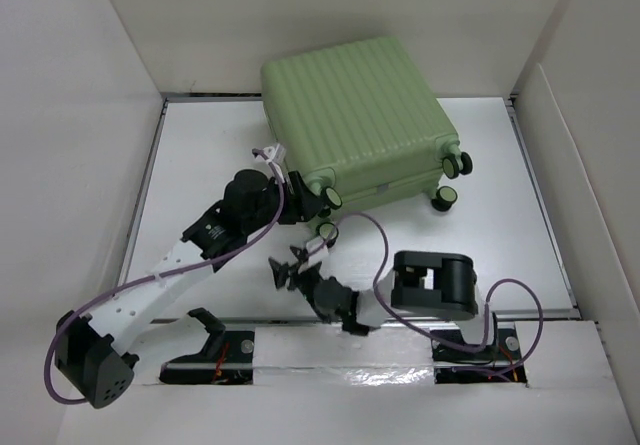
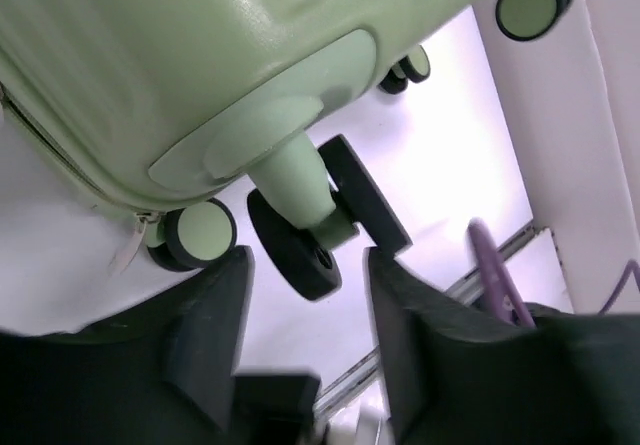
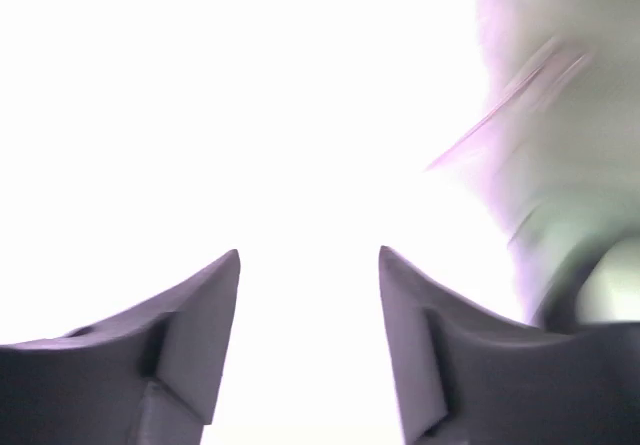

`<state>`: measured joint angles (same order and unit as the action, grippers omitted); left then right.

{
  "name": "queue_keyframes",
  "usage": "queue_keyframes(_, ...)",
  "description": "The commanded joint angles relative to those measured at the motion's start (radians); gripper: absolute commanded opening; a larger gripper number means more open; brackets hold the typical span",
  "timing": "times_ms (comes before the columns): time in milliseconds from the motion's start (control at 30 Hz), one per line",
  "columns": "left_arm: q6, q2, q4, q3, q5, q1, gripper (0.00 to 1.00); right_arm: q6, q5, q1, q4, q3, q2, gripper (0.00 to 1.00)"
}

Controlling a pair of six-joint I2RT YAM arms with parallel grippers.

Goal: Pack the luggage

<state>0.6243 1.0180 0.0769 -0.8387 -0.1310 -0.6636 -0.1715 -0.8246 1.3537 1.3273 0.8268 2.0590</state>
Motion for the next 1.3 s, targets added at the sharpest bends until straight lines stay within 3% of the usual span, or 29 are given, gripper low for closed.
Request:
queue_keyframes(0,-0.011,-0.127,-0.223,-0.033,0.005,-0.03,0.53,0.012,-0.021,0.102,0.481,-0.141,-0.098,0.69)
queue_keyframes(33,-0.017,-0.168,-0.212,-0.013,0.072,-0.019,0.54,0.012,-0.056,0.116,0.46,-0.22,-0.121,0.76)
queue_keyframes(100,-0.021,-0.215,-0.203,0.019,0.122,-0.019,0.54,-0.002,-0.09,0.165,0.409,-0.288,-0.205,0.81)
queue_keyframes(200,-0.005,-0.311,-0.201,0.111,0.217,-0.019,0.53,-0.029,-0.143,0.211,0.192,-0.356,-0.308,0.78)
queue_keyframes(300,0.02,-0.383,-0.206,0.216,0.234,-0.019,0.45,-0.146,-0.148,0.223,-0.245,-0.316,-0.485,0.32)
queue_keyframes(333,0.028,-0.395,-0.207,0.264,0.22,-0.019,0.42,-0.175,-0.148,0.211,-0.501,-0.287,-0.563,0.04)
queue_keyframes(400,0.04,-0.395,-0.204,0.308,0.212,-0.019,0.32,-0.198,-0.157,0.211,-0.699,-0.194,-0.623,0.0)
queue_keyframes(433,0.043,-0.389,-0.204,0.343,0.205,-0.019,0.3,-0.192,-0.172,0.199,-0.844,-0.163,-0.648,0.07)
queue_keyframes(467,0.041,-0.375,-0.248,0.41,0.167,-0.019,0.24,-0.16,-0.13,0.13,-1.084,-0.041,-0.715,0.59)
queue_keyframes(500,0.041,-0.375,-0.249,0.411,0.166,-0.019,0.23,-0.16,-0.13,0.13,-1.086,-0.04,-0.715,0.59)
queue_keyframes(533,0.043,-0.371,-0.293,0.426,0.157,-0.019,0.26,-0.152,-0.116,0.108,-1.128,0.013,-0.727,0.69)
queue_keyframes(567,0.031,-0.362,-0.322,0.45,0.137,-0.019,0.3,-0.131,-0.107,0.092,-1.17,0.034,-0.726,0.78)
queue_keyframes(667,0.025,-0.339,-0.38,0.461,0.136,-0.019,0.46,-0.109,-0.154,0.047,-1.284,0.124,-0.692,0.9)
queue_keyframes(800,0.009,-0.314,-0.431,0.483,0.151,-0.019,0.49,-0.102,-0.133,-0.014,-1.347,0.199,-0.652,0.96)
queue_keyframes(1067,0.003,-0.193,-0.589,0.523,0.152,-0.019,0.47,-0.011,-0.005,-0.145,-1.355,0.314,-0.541,0.96)
queue_keyframes(1233,-0.028,-0.145,-0.632,0.51,0.223,-0.056,0.43,0.056,0.034,-0.209,-1.306,0.357,-0.479,0.84)
queue_keyframes(1267,-0.031,-0.124,-0.644,0.509,0.222,-0.056,0.43,0.066,0.045,-0.218,-1.298,0.373,-0.471,0.72)
